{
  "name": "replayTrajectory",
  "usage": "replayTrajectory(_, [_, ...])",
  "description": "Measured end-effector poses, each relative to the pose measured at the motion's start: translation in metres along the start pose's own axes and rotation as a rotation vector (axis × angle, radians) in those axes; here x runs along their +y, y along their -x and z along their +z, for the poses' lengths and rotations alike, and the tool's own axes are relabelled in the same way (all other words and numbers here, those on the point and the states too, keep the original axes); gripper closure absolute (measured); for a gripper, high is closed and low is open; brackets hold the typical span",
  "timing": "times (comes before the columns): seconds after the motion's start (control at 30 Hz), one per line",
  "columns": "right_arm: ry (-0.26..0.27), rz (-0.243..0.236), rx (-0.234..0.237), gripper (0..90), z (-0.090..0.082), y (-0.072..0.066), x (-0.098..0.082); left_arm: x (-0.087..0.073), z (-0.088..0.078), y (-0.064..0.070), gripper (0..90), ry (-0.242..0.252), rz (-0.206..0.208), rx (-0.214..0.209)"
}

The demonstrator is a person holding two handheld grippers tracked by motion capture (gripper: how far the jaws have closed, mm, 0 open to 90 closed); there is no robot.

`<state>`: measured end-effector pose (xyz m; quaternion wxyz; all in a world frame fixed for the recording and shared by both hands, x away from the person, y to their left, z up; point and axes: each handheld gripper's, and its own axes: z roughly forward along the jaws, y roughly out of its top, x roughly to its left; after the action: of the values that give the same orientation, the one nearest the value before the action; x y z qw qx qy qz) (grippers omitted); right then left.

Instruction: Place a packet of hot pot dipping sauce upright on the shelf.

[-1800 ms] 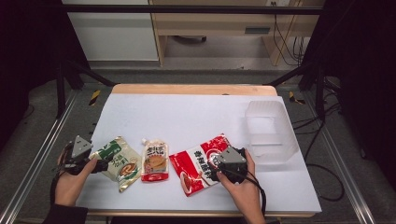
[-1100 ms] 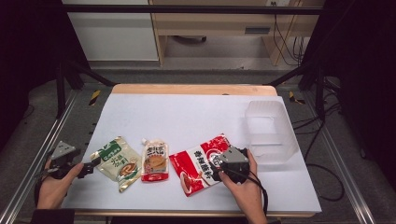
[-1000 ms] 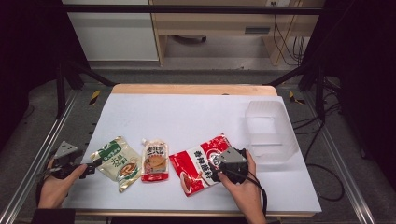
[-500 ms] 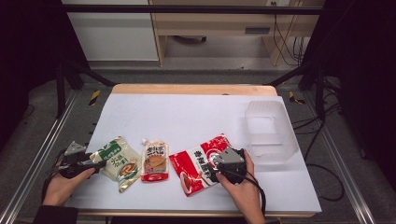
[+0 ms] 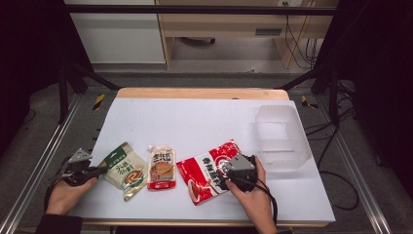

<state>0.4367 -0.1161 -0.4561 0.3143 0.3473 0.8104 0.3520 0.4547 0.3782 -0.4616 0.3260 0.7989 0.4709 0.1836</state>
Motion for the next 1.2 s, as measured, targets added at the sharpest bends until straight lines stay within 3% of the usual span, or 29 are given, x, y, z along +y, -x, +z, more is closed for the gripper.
replayTrajectory(0.1, [0.006,-0.003,-0.005,11.2,-0.001,0.000,0.000,0.007,-0.009,0.006,90.0,0.021,0.049,0.042])
replayTrajectory(0.37, [0.015,0.005,-0.014,11.1,-0.003,0.003,0.000,0.023,-0.035,0.022,90.0,0.129,0.118,0.083])
replayTrajectory(0.47, [0.019,0.013,-0.015,11.1,-0.005,0.004,0.000,0.033,-0.047,0.033,90.0,0.165,0.163,0.083])
replayTrajectory(0.57, [0.025,0.050,-0.001,11.0,-0.007,0.004,0.002,0.042,-0.056,0.046,90.0,0.175,0.222,0.078])
replayTrajectory(0.67, [0.008,0.047,0.030,11.0,-0.012,0.004,0.010,0.052,-0.064,0.054,90.0,0.175,0.271,0.065])
replayTrajectory(0.77, [0.002,-0.012,0.044,11.7,-0.025,0.008,0.025,0.062,-0.074,0.060,90.0,0.175,0.322,0.035])
replayTrajectory(0.87, [-0.011,-0.020,0.082,12.3,-0.038,0.015,0.042,0.071,-0.082,0.065,90.0,0.165,0.370,0.032])
replayTrajectory(1.0, [-0.019,-0.067,0.090,14.0,-0.047,0.019,0.055,0.082,-0.091,0.064,90.0,0.182,0.384,0.008])
replayTrajectory(1.07, [-0.048,-0.096,0.129,17.1,-0.050,0.021,0.063,0.086,-0.093,0.065,90.0,0.175,0.402,0.016])
replayTrajectory(1.1, [-0.082,-0.133,0.183,20.2,-0.051,0.020,0.070,0.089,-0.094,0.065,90.0,0.165,0.409,0.009])
replayTrajectory(1.13, [-0.082,-0.133,0.183,20.2,-0.051,0.020,0.070,0.090,-0.094,0.066,90.0,0.161,0.419,0.012])
replayTrajectory(1.2, [-0.115,-0.173,0.226,20.7,-0.051,0.019,0.077,0.096,-0.094,0.066,90.0,0.149,0.431,0.019])
